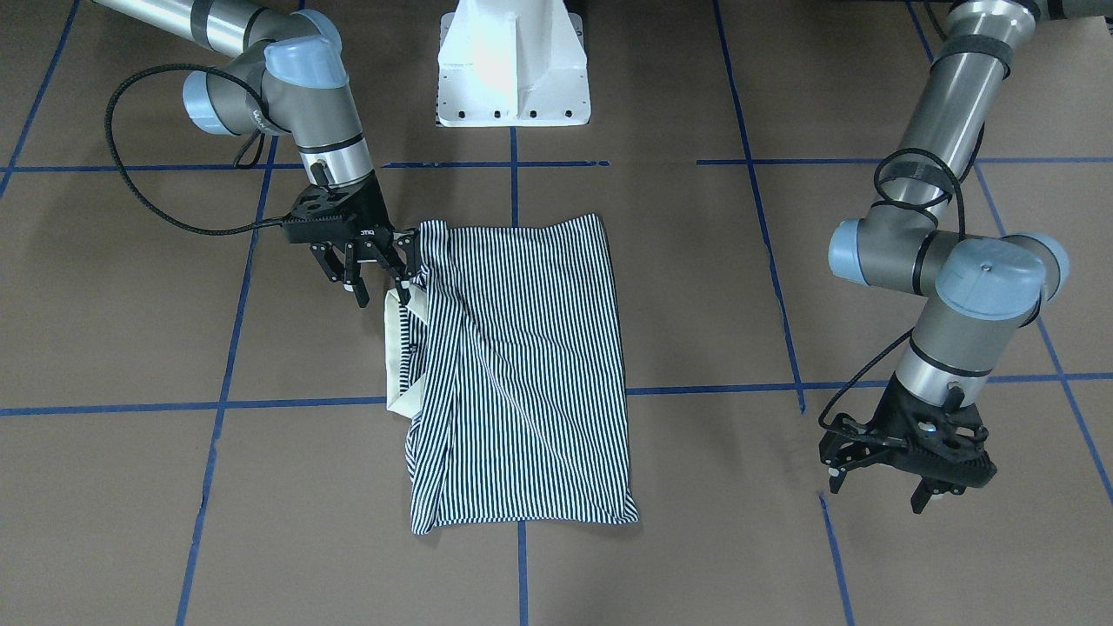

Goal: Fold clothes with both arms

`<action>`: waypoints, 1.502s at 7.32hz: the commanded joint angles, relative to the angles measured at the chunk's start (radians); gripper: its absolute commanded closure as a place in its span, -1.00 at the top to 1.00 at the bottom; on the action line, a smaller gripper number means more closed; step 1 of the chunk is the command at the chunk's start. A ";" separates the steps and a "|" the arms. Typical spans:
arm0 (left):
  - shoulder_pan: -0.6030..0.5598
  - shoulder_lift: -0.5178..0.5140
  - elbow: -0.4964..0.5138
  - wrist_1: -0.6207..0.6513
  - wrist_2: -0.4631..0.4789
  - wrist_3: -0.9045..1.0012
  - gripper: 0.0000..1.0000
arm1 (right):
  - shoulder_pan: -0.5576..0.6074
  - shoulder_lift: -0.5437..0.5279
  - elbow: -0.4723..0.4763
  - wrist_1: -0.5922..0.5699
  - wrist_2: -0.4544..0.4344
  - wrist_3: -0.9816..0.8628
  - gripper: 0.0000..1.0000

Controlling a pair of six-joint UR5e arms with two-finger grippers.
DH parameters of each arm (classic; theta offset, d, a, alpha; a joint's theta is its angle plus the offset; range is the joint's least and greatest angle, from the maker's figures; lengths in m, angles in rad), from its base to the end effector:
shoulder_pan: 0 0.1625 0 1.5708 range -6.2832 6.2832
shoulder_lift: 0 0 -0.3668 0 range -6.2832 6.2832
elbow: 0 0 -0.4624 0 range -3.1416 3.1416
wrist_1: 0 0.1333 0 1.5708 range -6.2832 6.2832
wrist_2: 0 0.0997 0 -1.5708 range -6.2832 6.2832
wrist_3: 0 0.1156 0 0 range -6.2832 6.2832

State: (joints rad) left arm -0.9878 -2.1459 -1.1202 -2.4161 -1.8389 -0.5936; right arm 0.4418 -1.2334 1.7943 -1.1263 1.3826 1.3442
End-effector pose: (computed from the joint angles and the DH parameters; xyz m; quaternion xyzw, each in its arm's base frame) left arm 0.3584 -0.7299 0.3937 0.3187 0.3547 0.0577 0.8771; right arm -0.5324 -0.4232 0.2393 0.2351 -0.4261 0.1387 0.8625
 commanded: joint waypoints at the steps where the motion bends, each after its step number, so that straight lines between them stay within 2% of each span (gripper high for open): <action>1: -0.003 0.020 -0.047 0.006 -0.074 -0.008 1.00 | 0.011 0.015 0.113 -0.201 0.044 -0.105 1.00; 2: -0.003 0.021 -0.047 0.006 -0.074 -0.008 1.00 | -0.003 0.047 0.120 -0.242 0.036 -0.134 1.00; 5: -0.003 0.021 -0.046 0.006 -0.074 -0.009 1.00 | -0.122 0.092 0.112 -0.328 -0.092 -0.356 1.00; 6: -0.002 0.021 -0.046 0.006 -0.074 -0.009 1.00 | -0.149 0.132 0.109 -0.415 -0.112 -0.394 1.00; 7: -0.002 0.021 -0.046 0.006 -0.075 -0.009 1.00 | -0.185 0.161 0.094 -0.470 -0.170 -0.395 1.00; 8: -0.002 0.020 -0.046 0.006 -0.075 -0.009 1.00 | -0.218 0.164 0.074 -0.477 -0.203 -0.393 1.00; 9: 0.000 0.020 -0.046 0.006 -0.075 -0.028 1.00 | -0.239 0.157 0.068 -0.487 -0.224 -0.395 0.98; 10: 0.000 0.020 -0.046 0.006 -0.075 -0.032 1.00 | -0.256 0.157 0.063 -0.551 -0.250 -0.404 0.78; 11: 0.000 0.020 -0.046 0.006 -0.075 -0.032 1.00 | -0.284 0.157 0.063 -0.582 -0.284 -0.405 0.78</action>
State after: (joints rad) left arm -0.9882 -2.1259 -1.1658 -2.4098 -1.9144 -0.6221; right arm 0.1901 -1.0766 1.8611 -1.6603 1.1385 0.9436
